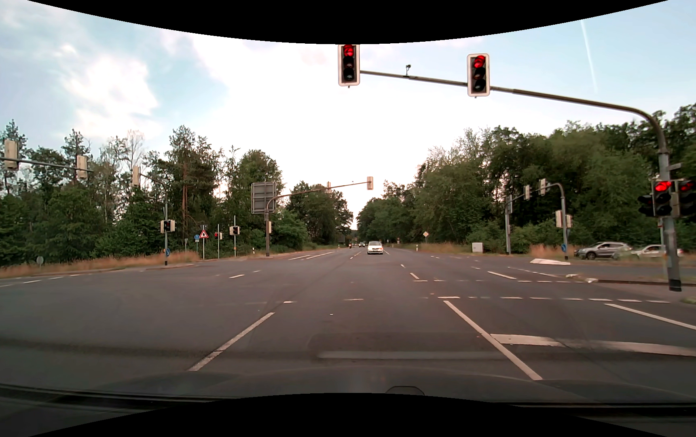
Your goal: Follow the waypoints while adhering to traffic rules and regulations
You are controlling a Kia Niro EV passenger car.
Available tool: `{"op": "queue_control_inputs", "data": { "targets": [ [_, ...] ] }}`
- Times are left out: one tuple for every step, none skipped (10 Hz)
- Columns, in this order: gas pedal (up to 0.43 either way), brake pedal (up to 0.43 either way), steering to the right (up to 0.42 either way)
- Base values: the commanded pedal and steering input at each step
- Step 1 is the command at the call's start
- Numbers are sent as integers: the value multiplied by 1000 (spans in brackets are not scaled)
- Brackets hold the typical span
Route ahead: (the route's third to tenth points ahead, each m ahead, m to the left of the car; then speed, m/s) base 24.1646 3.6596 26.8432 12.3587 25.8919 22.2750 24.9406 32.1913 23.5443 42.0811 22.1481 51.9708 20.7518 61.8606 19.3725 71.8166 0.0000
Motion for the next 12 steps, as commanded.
{"op": "queue_control_inputs", "data": {
  "targets": [
    [0,256,-25],
    [0,256,-25],
    [0,256,-25],
    [0,256,-25],
    [0,256,-25],
    [0,256,-25],
    [0,250,-25],
    [0,256,-25],
    [0,256,-25],
    [0,256,-25],
    [0,256,-25],
    [0,256,-25]
  ]
}}
